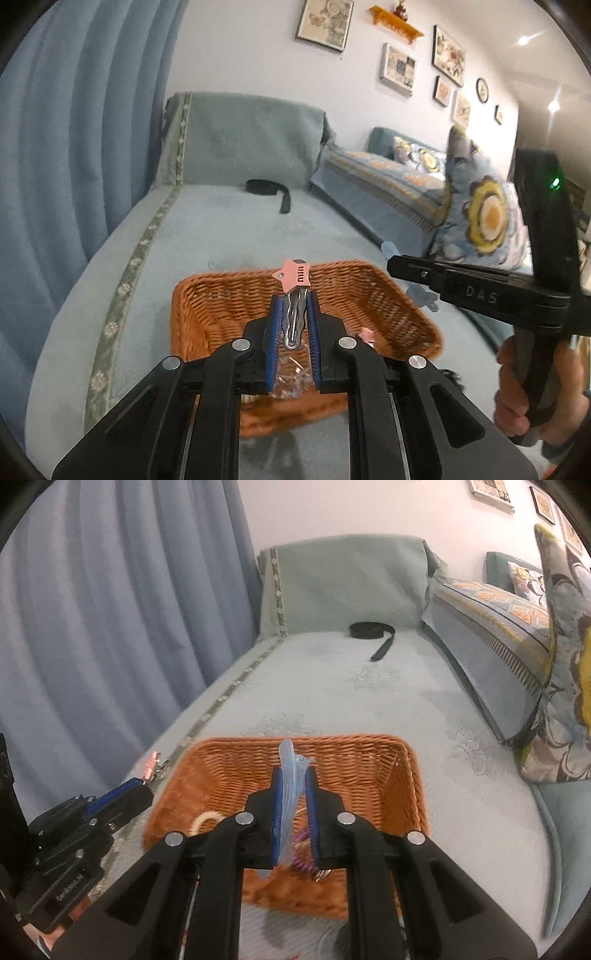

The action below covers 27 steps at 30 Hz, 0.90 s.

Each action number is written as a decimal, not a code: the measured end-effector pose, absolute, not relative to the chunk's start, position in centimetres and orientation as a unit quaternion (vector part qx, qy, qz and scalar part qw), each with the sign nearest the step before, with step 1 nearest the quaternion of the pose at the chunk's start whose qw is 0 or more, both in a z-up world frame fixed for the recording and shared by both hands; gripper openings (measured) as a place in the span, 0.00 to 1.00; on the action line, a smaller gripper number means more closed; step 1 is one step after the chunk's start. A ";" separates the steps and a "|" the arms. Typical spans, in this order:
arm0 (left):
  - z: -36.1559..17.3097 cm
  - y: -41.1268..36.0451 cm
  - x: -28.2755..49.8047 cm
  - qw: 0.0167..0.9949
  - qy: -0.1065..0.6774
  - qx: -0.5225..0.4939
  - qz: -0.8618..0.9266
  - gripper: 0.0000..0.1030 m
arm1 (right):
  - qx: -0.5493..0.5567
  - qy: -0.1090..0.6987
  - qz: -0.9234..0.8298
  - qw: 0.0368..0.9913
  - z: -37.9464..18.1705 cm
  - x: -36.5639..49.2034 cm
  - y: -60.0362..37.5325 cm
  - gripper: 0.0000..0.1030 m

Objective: Organize jewelry
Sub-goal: 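Carry both hair clips over the wicker basket and open both tools to drop them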

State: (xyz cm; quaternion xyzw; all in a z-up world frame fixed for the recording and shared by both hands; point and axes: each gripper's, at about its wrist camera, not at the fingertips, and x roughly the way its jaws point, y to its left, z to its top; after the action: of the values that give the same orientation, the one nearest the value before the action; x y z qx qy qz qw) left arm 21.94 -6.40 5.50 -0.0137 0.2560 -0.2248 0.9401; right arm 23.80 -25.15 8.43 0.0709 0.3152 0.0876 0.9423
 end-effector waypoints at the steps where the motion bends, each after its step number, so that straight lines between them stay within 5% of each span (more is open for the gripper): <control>1: 5.0 -6.6 22.3 0.941 0.257 -0.011 -0.220 0.11 | 0.069 0.321 0.086 0.941 7.9 24.2 -25.2 0.10; 17: -0.2 -6.1 25.9 0.931 0.301 -0.020 -0.208 0.12 | 0.053 0.424 0.004 0.904 0.4 30.4 -25.6 0.10; 19: -0.1 -6.0 25.7 0.932 0.299 -0.020 -0.207 0.29 | 0.062 0.428 0.011 0.901 0.4 30.3 -25.8 0.11; 21: 0.1 -5.8 25.3 0.934 0.291 -0.022 -0.206 0.32 | 0.079 0.430 0.028 0.899 0.7 30.0 -26.2 0.11; 25: 0.8 -5.3 24.0 0.937 0.275 -0.032 -0.213 0.35 | 0.078 0.409 0.031 0.908 1.8 28.4 -26.7 0.31; 27: 1.4 -5.1 23.2 0.939 0.267 -0.037 -0.216 0.35 | 0.073 0.401 0.036 0.913 2.3 27.1 -26.8 0.31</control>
State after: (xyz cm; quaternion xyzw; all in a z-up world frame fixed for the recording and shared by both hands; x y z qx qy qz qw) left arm 23.19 -5.06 1.42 -0.0375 0.2668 -0.2160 0.9385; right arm 27.09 -26.83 2.35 0.0734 0.4007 0.0359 0.9126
